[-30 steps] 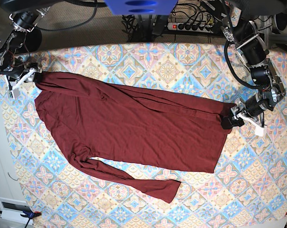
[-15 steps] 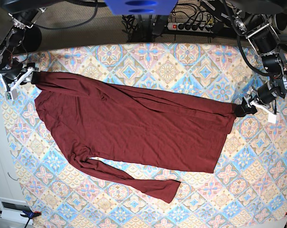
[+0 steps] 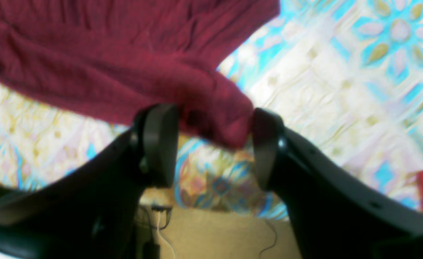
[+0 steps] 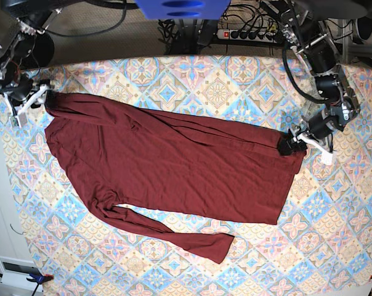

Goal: Layout the t-shirt on the table in an organized manner, then fold the t-shirt properly
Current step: 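Hold both shoulders and drag the shirt toward the hem, then release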

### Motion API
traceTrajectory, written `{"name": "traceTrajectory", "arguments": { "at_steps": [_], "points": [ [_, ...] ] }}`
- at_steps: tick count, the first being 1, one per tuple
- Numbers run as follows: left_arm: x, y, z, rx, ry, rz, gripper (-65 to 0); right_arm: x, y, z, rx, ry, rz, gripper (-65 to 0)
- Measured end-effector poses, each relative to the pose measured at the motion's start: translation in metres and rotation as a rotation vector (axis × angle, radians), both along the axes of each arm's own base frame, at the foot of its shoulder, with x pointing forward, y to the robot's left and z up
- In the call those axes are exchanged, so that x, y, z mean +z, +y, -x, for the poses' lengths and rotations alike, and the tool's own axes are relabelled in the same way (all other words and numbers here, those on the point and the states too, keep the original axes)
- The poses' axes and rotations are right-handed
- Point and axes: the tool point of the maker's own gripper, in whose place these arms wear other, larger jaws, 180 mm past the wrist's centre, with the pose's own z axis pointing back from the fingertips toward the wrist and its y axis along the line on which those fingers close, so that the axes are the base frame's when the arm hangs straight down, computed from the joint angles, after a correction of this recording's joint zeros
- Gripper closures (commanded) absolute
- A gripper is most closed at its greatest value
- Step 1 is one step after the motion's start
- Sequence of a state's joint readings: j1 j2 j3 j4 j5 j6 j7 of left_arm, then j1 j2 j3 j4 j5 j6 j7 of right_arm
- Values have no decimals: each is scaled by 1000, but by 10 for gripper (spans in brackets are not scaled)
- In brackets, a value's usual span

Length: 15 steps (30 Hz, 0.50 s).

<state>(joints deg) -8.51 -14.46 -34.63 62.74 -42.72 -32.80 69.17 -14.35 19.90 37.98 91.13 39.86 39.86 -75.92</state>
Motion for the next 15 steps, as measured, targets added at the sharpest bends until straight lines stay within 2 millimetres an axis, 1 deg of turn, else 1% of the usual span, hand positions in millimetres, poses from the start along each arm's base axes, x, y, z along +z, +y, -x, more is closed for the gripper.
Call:
{"name": "traceTrajectory", "arguments": {
  "at_steps": [1, 2, 3, 4, 5, 7, 12, 13, 15],
  "points": [
    [-3, -3, 1, -6, 11, -7, -180, -3, 2, 7, 2, 19, -12, -318],
    [-6, -5, 2, -11, 20, -11, -101, -5, 4, 11, 3, 27, -22, -318],
    [-7, -9, 2, -15, 26, -8, -24, -5, 6, 11, 2, 20, -33, -318],
    [-8, -9, 2, -16, 29, -11, 0, -4, 7, 11, 3, 14, -39, -318],
    [-9, -9, 3, -22, 36, -15, 0, -3, 8, 9, 2, 1, -44, -318],
    [-7, -9, 1, -28, 39, -16, 0, -4, 7, 12, 2, 9, -43, -318],
    [-6, -6, 1, -24, 37, -19, 0, -12, 7, 33, 8, 72, -30, -322],
    [-6, -4, 2, -26, 40, -23, 0, -10, 8, 33, 15, 70, -19, -323],
    [-6, 0, 3, -27, 44, -33, 0, 1, 14, 21, 29, 13, -16, -338]
  ]
}}
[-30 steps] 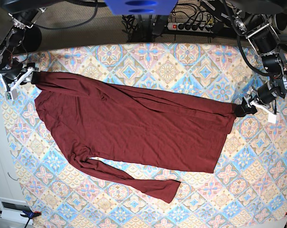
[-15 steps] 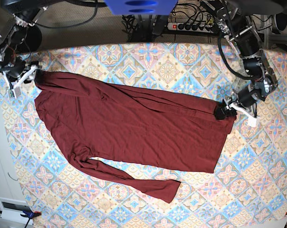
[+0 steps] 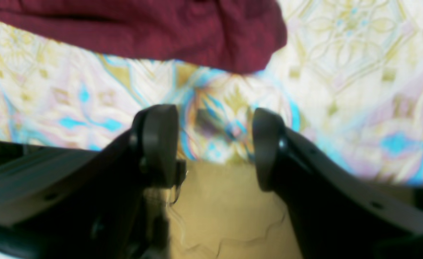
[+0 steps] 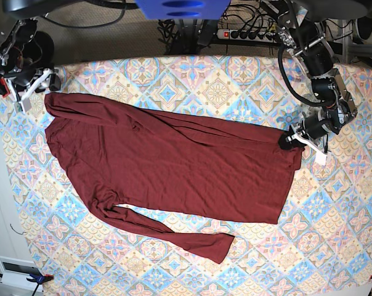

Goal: Layout the t-shirt on the table in an organized manner, then fold the t-shirt properly
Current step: 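Hold both shoulders and drag the shirt toward the hem, then release, then grasp the shirt shoulders with both grippers and pull them apart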

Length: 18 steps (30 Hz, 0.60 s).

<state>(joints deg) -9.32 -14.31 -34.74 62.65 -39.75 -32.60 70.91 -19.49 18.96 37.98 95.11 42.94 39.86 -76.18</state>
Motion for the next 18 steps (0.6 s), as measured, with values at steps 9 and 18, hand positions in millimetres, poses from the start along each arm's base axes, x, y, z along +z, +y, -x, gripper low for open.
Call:
{"name": "traceTrajectory", "arguments": {
  "at_steps": [9, 18],
  "points": [
    [0, 8, 2, 0, 7, -17, 0, -15, 10, 4, -31, 17, -62, -373],
    [0, 8, 3, -1, 9, -18, 0, -26, 11, -23, -87, -14, -152, -372]
  ]
}}
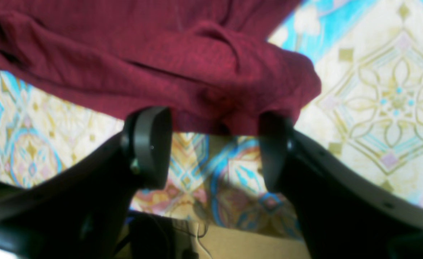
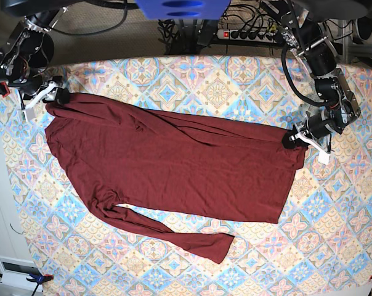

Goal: Layout the t-shirt on the table in an organized manner, then fold the t-shirt properly
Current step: 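Grasp the shirt shoulders with both grippers and pull them apart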

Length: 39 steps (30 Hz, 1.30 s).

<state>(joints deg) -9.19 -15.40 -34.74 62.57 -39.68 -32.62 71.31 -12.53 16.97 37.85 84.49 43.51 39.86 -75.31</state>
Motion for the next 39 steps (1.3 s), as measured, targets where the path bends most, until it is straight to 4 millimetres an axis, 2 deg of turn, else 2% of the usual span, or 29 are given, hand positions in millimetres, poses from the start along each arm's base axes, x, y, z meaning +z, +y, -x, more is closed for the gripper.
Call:
{"name": "traceTrajectory", "arguments": {
  "at_steps": [4, 9, 14, 16, 18, 21, 23, 25, 32, 39],
  "points": [
    [0, 0, 0, 0, 0, 0, 0, -7, 0, 0, -19, 11, -35, -371],
    [0, 0, 0, 0, 0, 0, 0, -10, 2, -16, -50, -20, -86, -370],
    [0, 0, 0, 0, 0, 0, 0, -14, 3, -23, -80, -40, -140, -362],
    [0, 0, 0, -1, 0, 0, 0, -17, 3, -26, -97, -51, -155, -329],
    [0, 0, 0, -1, 1, -1, 0, -20, 3, -27, -115, -56, -174, -270],
    [0, 5, 2, -2, 5, -13, 0, -26, 1, -25, -156, -62, -209, -147],
    [-1, 10, 5, 3, 9, -18, 0, -30, -1, -23, -172, -57, -223, -84],
    [0, 13, 9, 6, 6, -11, 0, -31, -1, -23, -176, -54, -225, -64],
    [0, 41, 33, 28, 25, -23, 0, -28, 7, -16, -127, -19, -211, -59],
    [-1, 71, 67, 52, 60, -42, 0, -28, 11, 15, -73, 39, -170, -59]
  ]
}}
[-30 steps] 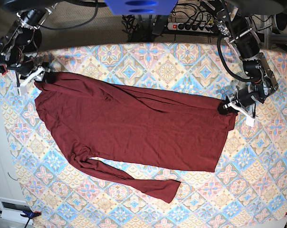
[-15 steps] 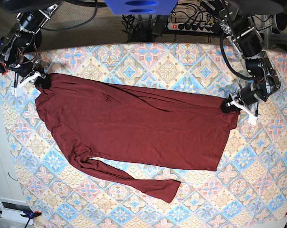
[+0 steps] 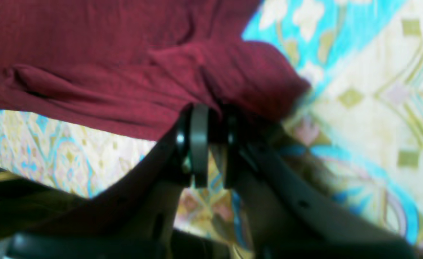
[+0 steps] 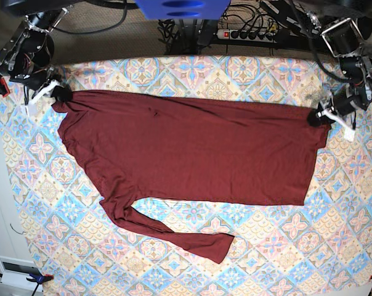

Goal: Layout the t-shirt on the table in an organized manner, then fold the t-shirt properly
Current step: 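Grasp the shirt shoulders with both grippers and pull them apart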

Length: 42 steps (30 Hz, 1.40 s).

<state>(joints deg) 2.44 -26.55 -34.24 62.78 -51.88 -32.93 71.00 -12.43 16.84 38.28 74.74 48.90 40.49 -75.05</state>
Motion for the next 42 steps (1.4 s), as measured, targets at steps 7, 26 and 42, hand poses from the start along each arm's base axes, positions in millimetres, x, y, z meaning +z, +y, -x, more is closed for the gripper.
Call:
{"name": "traceTrajectory", "arguments": {
  "at_steps": [7, 26, 42],
  "points": [
    [-4, 14, 31, 29, 29, 12, 0, 4, -3, 26, 58, 56, 72, -59],
    [3, 9, 75, -106, 97, -141, 0, 11, 1, 46, 168, 117, 181, -60],
    [2, 18, 69, -113, 107, -205, -136, 33, 26, 10, 298, 35, 249, -115]
  ]
}}
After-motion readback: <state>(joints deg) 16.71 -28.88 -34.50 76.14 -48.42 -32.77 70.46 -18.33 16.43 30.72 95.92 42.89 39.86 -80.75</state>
